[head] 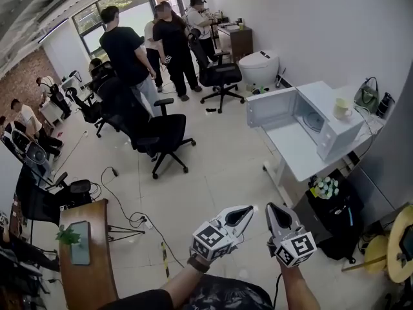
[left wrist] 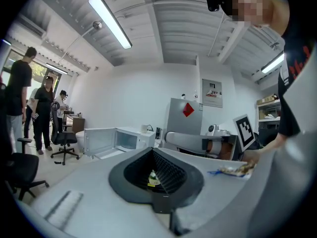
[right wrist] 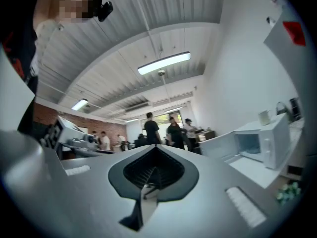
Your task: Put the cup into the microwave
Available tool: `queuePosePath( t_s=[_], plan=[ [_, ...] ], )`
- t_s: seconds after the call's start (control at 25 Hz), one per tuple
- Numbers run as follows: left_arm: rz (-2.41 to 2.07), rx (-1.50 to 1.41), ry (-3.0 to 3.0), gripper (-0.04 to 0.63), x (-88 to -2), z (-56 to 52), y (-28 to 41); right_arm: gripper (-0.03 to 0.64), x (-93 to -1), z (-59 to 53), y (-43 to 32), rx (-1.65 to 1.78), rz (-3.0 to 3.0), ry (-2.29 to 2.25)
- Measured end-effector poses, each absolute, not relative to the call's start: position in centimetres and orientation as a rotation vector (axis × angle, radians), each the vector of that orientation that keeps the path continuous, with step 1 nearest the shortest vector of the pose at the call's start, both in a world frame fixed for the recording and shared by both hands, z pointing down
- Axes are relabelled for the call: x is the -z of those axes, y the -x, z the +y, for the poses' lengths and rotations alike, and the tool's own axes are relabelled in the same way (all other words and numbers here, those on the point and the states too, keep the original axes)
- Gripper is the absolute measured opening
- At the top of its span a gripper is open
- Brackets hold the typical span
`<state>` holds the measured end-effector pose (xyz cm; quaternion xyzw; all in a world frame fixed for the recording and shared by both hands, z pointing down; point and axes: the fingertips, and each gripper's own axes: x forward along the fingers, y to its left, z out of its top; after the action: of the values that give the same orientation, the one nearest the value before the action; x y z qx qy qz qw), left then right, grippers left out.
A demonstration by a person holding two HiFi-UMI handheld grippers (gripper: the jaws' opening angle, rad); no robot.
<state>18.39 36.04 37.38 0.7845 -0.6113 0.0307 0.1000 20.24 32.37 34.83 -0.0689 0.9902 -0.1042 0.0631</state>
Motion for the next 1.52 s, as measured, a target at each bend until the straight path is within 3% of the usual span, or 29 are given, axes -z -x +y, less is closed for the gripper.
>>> queuePosePath(
  t_s=[0.32, 0.68, 1.2, 1.52],
  plan=[
    [-1.676, 0.13, -2.322, 0.0, -39.1, 32.4, -15.2, 0.002, -36.1, 30.7, -16.9, 0.293, 3.001, 0.137],
    [-1.514, 0.242, -2.436, 0.0, -38.2, 25.1, -6.5, 0.003, -36.8, 21.0, -10.5, 0.292, 2.993, 0.533],
    [-1.525, 0.201, -2.516, 0.0, -37.6, 14.9, 2.6, 0.002, -36.9, 10.3, -2.6, 0.222, 2.993, 0.835],
    [-1.524, 0.107, -2.576, 0.0, -38.3, 1.9, 4.7, 0.002, -38.7, -3.7, -2.1, 0.228, 2.86, 1.099]
  ],
)
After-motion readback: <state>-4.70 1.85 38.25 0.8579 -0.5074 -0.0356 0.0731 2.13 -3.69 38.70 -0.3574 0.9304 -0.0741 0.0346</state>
